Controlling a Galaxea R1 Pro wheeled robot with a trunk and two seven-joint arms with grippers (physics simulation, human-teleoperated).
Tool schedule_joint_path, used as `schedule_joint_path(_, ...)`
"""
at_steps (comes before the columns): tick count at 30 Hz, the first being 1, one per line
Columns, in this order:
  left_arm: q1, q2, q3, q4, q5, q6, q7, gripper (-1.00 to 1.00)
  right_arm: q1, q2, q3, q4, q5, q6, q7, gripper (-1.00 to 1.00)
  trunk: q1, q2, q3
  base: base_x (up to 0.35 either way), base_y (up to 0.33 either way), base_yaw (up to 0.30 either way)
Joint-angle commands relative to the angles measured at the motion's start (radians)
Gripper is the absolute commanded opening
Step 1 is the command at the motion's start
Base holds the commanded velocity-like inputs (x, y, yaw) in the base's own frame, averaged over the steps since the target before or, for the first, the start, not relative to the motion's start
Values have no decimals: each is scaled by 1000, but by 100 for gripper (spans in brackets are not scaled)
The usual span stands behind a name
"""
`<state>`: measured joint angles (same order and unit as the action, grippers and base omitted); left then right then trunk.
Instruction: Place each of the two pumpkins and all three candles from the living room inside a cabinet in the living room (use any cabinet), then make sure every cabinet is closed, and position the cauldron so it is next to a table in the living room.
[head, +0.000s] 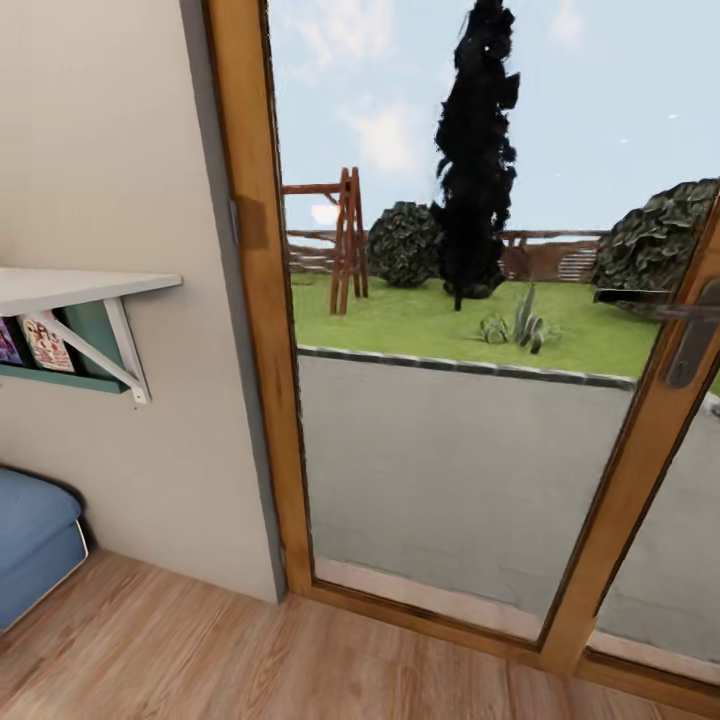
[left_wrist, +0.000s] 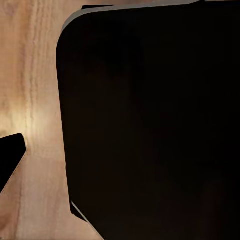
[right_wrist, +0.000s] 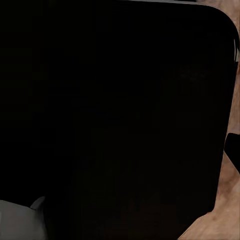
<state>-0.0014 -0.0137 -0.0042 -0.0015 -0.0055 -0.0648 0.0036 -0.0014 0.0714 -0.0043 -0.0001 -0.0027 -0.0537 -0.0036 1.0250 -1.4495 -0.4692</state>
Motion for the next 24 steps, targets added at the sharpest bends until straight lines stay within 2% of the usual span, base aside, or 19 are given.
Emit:
schedule_joint_path(1, 0, 0, 0, 0, -1, -3, 0, 100, 0, 0, 0, 0, 0, -3, 0, 100, 0, 0, -1, -1, 279, 0)
schedule_joint_path(6, 0, 0, 0, 0, -1, -3, 0, 100, 0, 1, 0, 0, 0, -3, 0, 100, 0, 0, -1, -8, 283, 0)
schedule_joint_path(10, 0, 0, -1, 0, -1, -4, 0, 100, 0, 1, 0, 0, 0, -3, 0, 100, 0, 0, -1, -47, 129, -29)
schedule_joint_path(18, 0, 0, -2, 0, -1, -4, 1, 100, 0, 2, 0, 0, 0, -4, 0, 100, 0, 0, -1, -18, 20, -224)
schedule_joint_path(24, 0, 0, -2, 0, -1, -5, 0, 100, 0, -2, 0, 0, 0, -19, 1, 100, 0, 0, -1, -156, 2, -273)
